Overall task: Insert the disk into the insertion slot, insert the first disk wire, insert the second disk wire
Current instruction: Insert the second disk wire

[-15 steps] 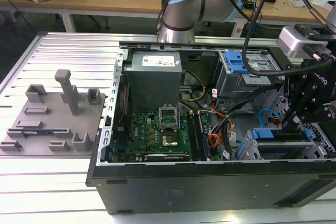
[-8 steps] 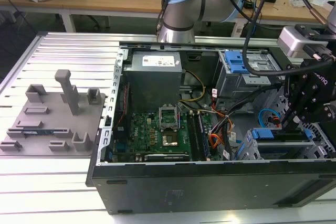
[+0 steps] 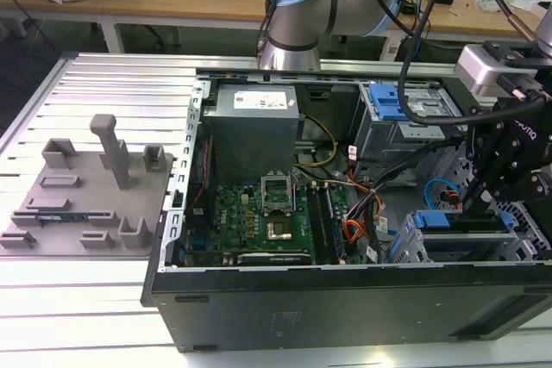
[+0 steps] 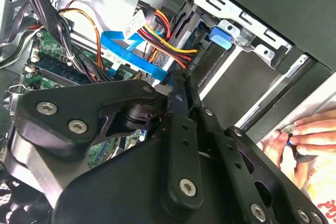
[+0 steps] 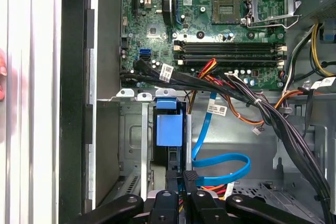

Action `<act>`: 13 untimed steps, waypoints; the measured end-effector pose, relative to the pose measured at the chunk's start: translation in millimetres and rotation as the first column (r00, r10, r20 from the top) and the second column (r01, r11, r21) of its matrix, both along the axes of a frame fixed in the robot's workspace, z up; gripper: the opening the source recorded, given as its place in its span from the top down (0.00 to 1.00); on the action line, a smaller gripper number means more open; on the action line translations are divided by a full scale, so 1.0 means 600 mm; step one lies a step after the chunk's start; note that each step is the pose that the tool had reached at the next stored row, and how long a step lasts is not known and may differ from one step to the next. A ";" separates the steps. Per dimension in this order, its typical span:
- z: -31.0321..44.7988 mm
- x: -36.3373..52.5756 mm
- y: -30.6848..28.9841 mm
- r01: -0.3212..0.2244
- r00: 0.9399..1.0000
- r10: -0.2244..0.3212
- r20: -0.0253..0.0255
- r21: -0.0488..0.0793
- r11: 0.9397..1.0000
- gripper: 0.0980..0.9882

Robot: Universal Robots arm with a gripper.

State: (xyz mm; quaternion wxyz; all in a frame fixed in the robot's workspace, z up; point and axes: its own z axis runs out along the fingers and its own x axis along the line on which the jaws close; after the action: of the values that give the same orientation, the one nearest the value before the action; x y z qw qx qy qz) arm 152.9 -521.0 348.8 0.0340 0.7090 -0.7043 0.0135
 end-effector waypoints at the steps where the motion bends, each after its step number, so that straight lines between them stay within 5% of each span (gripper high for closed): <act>1: -0.001 0.000 0.0001 -0.001 1.000 0.001 0.000 0.000 1.000 0.93; 13: -0.006 0.000 0.0003 -0.011 1.000 0.011 0.000 0.000 1.000 0.93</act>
State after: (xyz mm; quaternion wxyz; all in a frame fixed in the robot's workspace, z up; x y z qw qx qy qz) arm 152.9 -520.9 345.4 0.0339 0.7129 -0.7003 0.0136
